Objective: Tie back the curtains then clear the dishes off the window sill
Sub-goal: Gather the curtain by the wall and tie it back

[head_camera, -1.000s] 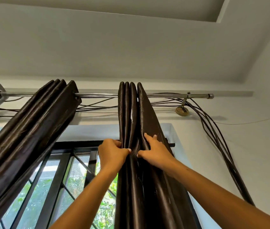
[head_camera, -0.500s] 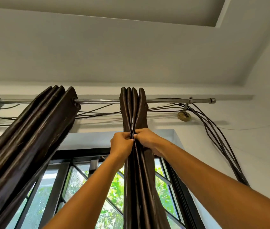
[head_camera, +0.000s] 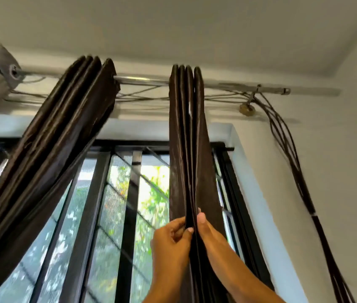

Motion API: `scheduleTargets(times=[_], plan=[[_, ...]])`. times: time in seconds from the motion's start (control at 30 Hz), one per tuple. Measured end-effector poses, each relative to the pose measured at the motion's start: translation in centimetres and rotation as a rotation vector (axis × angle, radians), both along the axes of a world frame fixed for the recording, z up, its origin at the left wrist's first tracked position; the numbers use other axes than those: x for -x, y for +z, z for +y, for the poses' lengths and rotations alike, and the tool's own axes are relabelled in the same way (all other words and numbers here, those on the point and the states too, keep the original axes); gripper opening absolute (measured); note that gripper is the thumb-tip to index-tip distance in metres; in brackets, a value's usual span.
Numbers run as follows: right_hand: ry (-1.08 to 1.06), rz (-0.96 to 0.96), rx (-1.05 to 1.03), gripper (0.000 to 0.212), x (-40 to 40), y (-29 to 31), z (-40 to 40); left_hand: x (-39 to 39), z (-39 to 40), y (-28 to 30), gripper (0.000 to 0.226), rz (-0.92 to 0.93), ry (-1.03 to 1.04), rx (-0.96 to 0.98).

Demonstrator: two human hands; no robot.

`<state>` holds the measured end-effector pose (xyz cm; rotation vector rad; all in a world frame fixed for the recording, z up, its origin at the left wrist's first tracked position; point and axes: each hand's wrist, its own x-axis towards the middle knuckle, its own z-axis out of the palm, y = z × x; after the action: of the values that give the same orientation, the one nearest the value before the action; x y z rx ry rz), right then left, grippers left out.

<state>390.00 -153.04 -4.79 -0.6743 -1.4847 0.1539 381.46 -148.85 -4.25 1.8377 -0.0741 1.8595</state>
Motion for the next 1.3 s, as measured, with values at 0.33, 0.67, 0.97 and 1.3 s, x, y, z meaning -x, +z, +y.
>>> scheduleTargets(times=[0.33,0.67,0.97,1.3], plan=[[-0.199,0.071,0.136,0.079,3.8,-17.5,-1.8,2.6,-1.1,-17.8,0.022,0.028,0.068,0.204],[-0.437,0.143,0.231,0.072,5.3,-26.3,-3.6,4.4,-0.5,-22.3,0.026,0.167,0.183,0.196],[-1.127,-0.294,-0.122,0.067,7.8,-28.5,-5.8,6.1,-0.2,-25.3,0.01,0.212,0.21,0.257],[-1.249,-0.119,0.165,0.07,8.1,-28.0,-3.1,9.3,0.4,-26.7,0.022,0.176,0.463,0.219]])
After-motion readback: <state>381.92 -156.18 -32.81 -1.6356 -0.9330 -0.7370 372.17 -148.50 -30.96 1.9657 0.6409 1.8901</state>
